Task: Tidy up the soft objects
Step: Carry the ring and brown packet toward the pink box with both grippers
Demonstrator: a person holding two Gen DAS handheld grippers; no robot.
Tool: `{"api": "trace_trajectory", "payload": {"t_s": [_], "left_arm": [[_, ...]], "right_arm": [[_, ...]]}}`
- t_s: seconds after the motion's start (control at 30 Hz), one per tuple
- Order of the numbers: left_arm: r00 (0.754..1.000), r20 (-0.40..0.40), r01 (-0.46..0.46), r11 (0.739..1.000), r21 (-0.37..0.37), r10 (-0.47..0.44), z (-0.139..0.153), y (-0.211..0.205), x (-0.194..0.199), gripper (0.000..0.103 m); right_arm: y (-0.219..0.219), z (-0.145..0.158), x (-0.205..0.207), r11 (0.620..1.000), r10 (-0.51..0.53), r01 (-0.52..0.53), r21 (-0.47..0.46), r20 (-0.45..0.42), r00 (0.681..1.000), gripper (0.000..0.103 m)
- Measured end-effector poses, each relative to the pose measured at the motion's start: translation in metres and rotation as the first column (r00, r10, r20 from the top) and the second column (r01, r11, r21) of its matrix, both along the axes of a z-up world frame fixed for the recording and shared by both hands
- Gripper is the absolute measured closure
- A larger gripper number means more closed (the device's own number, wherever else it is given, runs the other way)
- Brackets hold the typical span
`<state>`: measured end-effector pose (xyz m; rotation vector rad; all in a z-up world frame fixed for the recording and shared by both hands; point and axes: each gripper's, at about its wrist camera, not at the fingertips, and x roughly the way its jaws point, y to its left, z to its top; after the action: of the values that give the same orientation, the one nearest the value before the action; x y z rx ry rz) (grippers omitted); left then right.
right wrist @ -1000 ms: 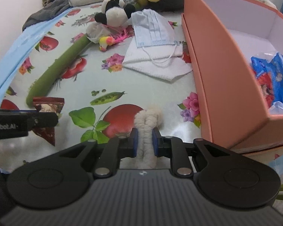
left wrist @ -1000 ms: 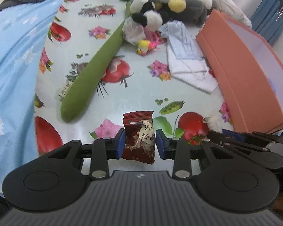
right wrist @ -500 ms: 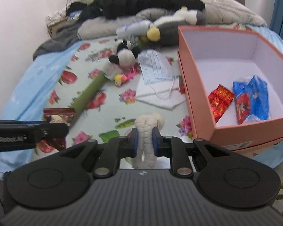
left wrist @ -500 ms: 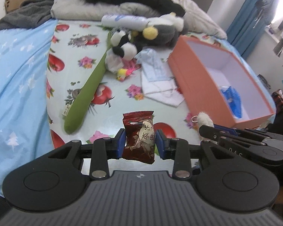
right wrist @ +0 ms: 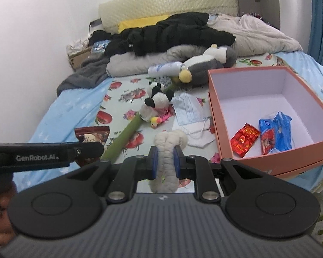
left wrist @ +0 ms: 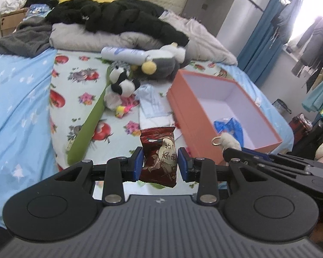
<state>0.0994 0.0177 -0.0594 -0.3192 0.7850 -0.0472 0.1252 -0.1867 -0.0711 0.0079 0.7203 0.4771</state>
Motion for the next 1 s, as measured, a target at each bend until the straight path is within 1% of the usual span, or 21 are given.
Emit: {"api": "trace_trajectory", "payload": {"t_s": [0.17,0.4,0.47,0.63,0.8,1.0], "left_arm": [[0.999,0.026,0.038,0.999,-0.011,-0.038,0.012,-0.012,0.005,0.063],[0.993,0.037,0.116,0.993,-0.034,-0.114,0.017,-0.041,0.023,0.063],[0.989,0.033,0.148,0.988,-0.044,-0.147,0.017,-0.051,0.03,0.063],[0.973,0.028,0.229,0.973,-0.042,-0.228,0.016,-0.078,0.049,0.063],[0.961,0.014,0.277,0.96,-0.038,-0.276,0.011,-0.096,0.071,0.063],[0.953,-0.013,0.302,0.952,-0.04,-0.303,0.0,-0.108,0.105,0.063]], "right_arm": [[-0.007,0.014,-0.005,1.0,-0.013,0.013,0.008,0.032,0.999,0.084],[-0.03,0.028,-0.006,0.998,-0.067,0.066,0.025,0.05,0.996,0.084],[-0.038,0.03,-0.005,0.996,-0.088,0.087,0.025,0.051,0.995,0.084],[-0.06,0.036,-0.003,0.989,-0.149,0.148,0.021,0.06,0.987,0.084],[-0.078,0.031,0.008,0.977,-0.213,0.212,0.026,0.041,0.976,0.084],[-0.088,0.02,0.036,0.97,-0.242,0.241,0.022,0.003,0.97,0.084]]}}
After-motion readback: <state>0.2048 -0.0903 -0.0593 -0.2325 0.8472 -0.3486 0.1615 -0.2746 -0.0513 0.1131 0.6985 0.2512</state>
